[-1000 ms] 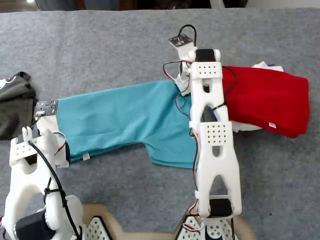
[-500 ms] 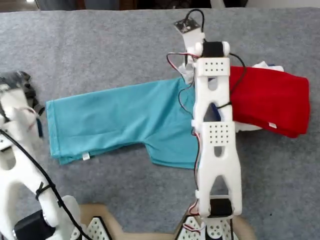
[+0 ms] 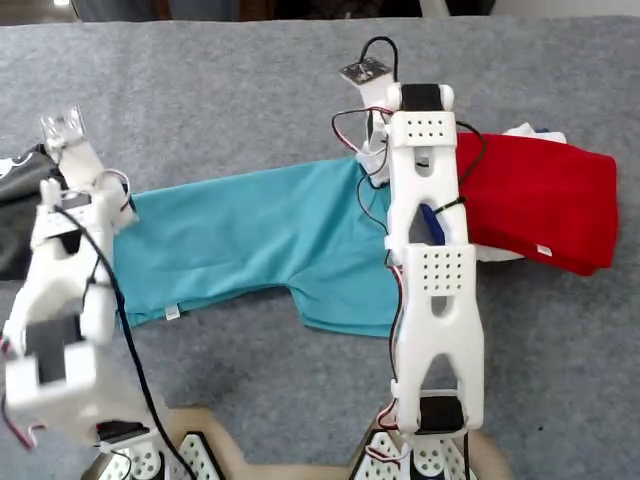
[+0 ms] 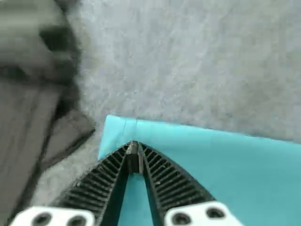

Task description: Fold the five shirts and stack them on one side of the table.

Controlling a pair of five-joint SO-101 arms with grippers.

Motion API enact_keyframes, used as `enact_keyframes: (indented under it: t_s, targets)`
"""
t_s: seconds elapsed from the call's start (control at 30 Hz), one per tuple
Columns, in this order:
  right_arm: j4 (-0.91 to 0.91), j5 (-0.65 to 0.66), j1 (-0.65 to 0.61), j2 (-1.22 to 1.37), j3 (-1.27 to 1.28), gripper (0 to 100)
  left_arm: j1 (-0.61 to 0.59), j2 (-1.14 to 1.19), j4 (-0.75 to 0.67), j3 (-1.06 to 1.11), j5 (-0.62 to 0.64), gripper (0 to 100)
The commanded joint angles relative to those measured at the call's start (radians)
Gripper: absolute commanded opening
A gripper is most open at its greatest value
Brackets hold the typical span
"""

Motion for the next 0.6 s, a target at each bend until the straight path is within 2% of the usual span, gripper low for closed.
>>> enact_keyframes:
  t_s: [0.0,0.2,0.43,0.57]
  targets:
    - [-0.043,0.046,0.049,-0.050,0.018,1.4,-0.028,0.048,0.069,-0.148,0.075,3]
    - [-0.074,0.054,0.143,0.070,0.030,1.4,-0.039,0.121,0.123,-0.216,0.120,3]
    - [0.017,0.052,0.132,0.076,-0.200,1.4,-0.031,0.118,0.124,-0.223,0.112,3]
    - [0.018,0.051,0.132,0.036,-0.302,1.4,-0.030,0.034,0.124,-0.222,0.110,3]
